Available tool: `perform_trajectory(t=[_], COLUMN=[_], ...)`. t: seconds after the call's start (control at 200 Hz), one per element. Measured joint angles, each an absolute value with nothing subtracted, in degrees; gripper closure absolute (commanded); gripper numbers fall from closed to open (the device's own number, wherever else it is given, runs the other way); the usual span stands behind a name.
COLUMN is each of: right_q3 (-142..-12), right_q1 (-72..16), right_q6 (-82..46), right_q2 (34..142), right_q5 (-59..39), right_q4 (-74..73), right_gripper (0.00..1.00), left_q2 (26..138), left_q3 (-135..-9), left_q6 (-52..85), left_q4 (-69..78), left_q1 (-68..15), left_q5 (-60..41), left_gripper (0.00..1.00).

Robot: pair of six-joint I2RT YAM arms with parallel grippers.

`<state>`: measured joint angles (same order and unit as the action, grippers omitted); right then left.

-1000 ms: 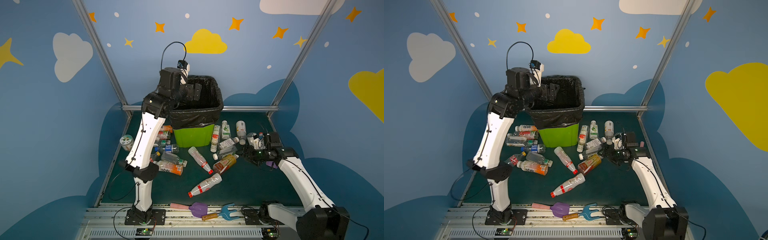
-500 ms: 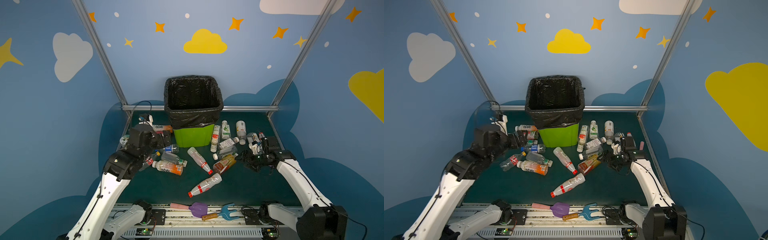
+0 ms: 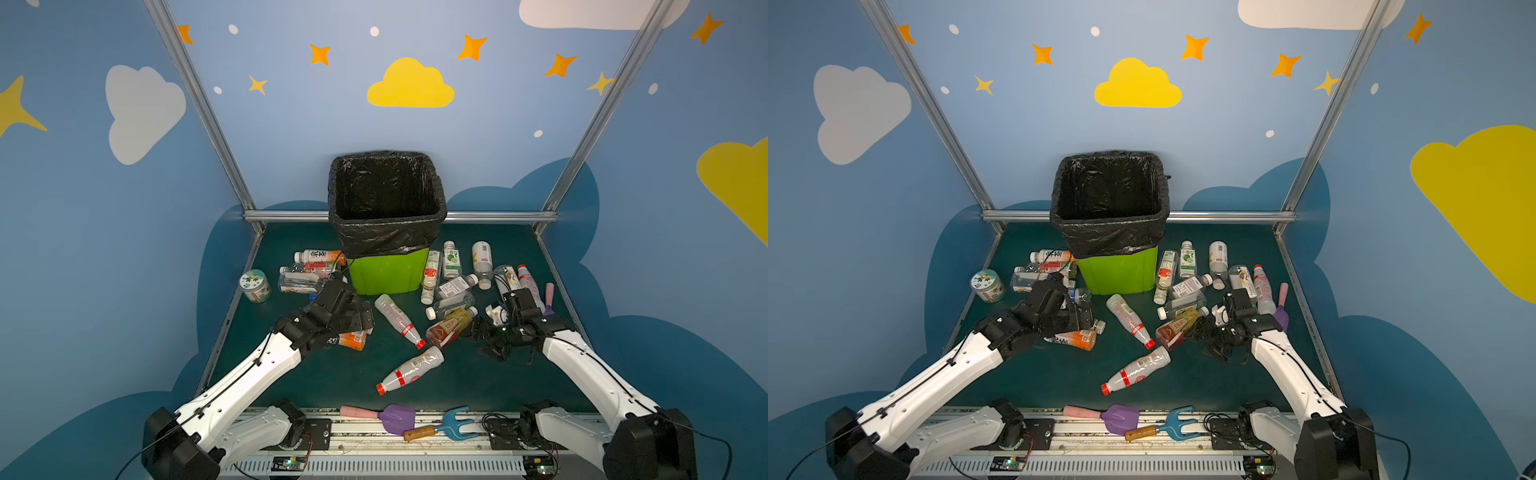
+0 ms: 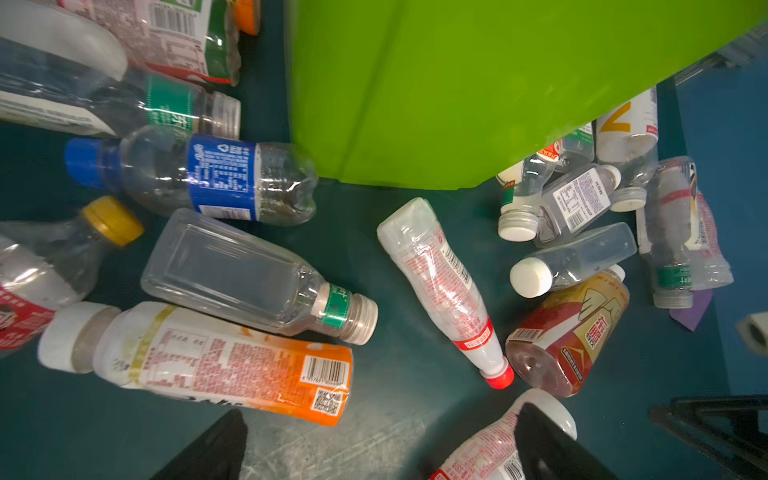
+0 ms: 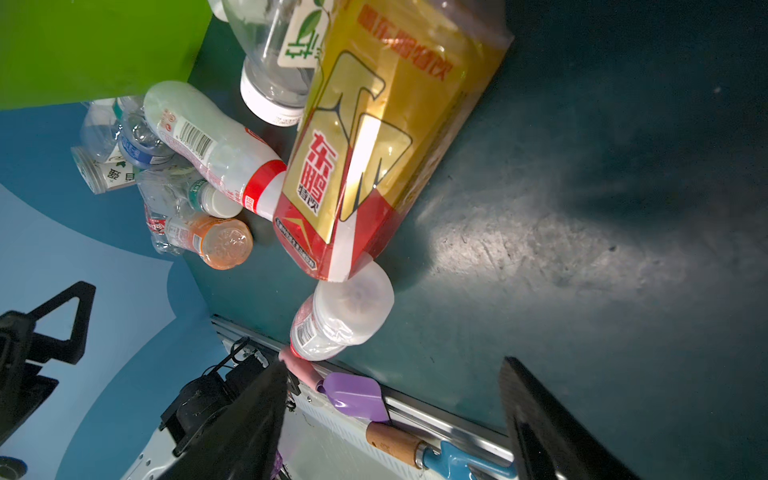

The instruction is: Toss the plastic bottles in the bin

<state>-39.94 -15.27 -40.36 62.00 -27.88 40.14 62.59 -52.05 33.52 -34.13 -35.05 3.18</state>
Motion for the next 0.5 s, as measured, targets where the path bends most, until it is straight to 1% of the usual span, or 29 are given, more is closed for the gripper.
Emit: perform_trajectory(t=[0.15,0.35,0.501], right_q3=[-39.46,-37.76,-37.17], right_q1=[-15.38,-15.38,-15.38], right_q6=[-42.87,-44.69,-45.25], right_q2=[61.34,61.60,63.77], right_q5=[-26.02,-23.94,-22.87], right_q4=[38.24,35.73,34.50], right_gripper=[0.22,0.21,0.22], left_q2=[66.15,66.76,68.27], left_q3=[-52.03,-52.03,-52.03], left_q6=[34.39,34.98,34.79], left_q4=[-31.31,-29.30,-29.34], left_q1=[-35.05,-35.05,-35.07], left_q5=[0.49,-1.52,-2.63], left_gripper=[0.00,0.00,0.00])
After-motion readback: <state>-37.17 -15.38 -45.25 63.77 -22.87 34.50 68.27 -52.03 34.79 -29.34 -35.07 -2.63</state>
